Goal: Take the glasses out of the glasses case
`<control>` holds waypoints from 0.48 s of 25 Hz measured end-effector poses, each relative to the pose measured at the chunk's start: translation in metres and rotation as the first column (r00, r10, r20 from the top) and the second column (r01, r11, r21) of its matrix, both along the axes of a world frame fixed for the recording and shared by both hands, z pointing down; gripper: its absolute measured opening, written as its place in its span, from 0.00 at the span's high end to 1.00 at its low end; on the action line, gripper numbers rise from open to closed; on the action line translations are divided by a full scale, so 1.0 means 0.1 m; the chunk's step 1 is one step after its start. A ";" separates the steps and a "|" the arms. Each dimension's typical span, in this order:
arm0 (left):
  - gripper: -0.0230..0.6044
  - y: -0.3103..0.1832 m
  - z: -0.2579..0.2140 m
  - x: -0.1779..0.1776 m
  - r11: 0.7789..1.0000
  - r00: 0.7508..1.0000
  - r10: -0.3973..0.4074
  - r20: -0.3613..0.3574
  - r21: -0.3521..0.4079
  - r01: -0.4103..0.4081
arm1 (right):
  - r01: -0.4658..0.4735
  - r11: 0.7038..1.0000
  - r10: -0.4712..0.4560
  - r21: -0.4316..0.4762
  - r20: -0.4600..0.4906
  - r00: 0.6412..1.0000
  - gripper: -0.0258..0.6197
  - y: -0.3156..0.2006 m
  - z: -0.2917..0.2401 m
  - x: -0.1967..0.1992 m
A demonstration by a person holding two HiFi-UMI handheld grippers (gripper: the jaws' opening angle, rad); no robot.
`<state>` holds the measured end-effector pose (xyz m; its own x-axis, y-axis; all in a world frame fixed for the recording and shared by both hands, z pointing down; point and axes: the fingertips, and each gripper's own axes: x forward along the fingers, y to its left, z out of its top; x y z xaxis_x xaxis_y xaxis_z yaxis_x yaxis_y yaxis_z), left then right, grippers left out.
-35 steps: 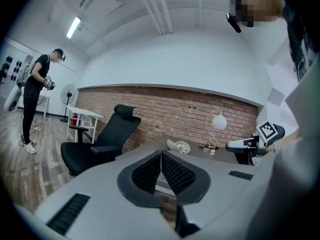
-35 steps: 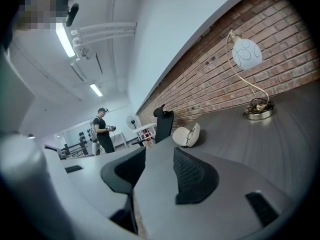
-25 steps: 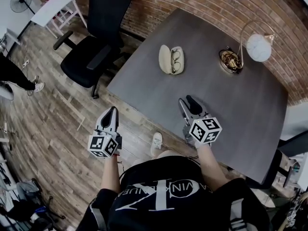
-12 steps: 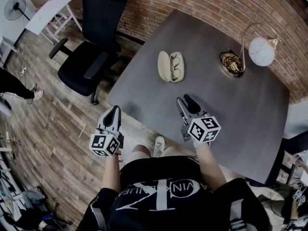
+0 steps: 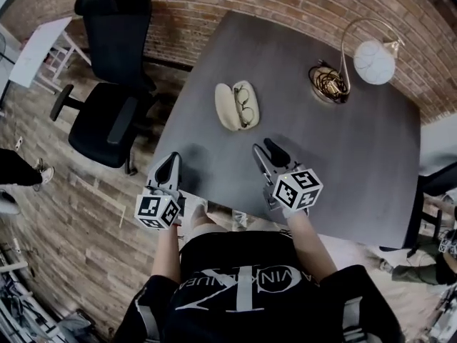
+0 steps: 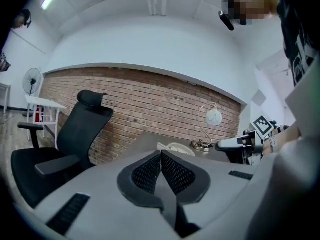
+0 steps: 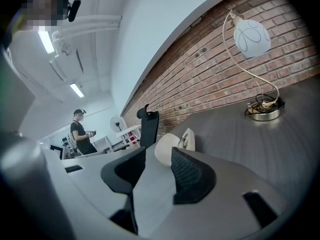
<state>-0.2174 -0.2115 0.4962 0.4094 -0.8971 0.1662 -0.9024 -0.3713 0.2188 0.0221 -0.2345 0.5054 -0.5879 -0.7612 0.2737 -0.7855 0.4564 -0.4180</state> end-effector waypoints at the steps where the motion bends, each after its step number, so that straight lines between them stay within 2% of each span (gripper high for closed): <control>1: 0.93 -0.11 -0.01 0.01 1.000 1.000 0.023 0.001 0.002 -0.023 | -0.015 1.000 0.015 -0.005 -0.001 1.000 0.70 -0.04 0.00 -0.01; 7: 0.93 -0.64 -0.02 0.02 0.990 0.990 0.142 0.006 -0.011 -0.142 | -0.069 0.997 0.068 -0.038 -0.010 0.998 0.71 -0.33 -0.02 -0.19; 12: 0.93 -0.98 -0.02 0.02 0.978 0.978 0.207 0.015 -0.014 -0.207 | -0.087 0.995 0.086 -0.053 -0.015 0.996 0.71 -0.61 -0.02 -0.38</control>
<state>-0.2152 -0.3097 0.4944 0.5834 -0.7910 0.1843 -0.8095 -0.5479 0.2107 -0.0158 -0.2955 0.5036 -0.5166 -0.7932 0.3225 -0.8264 0.3634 -0.4301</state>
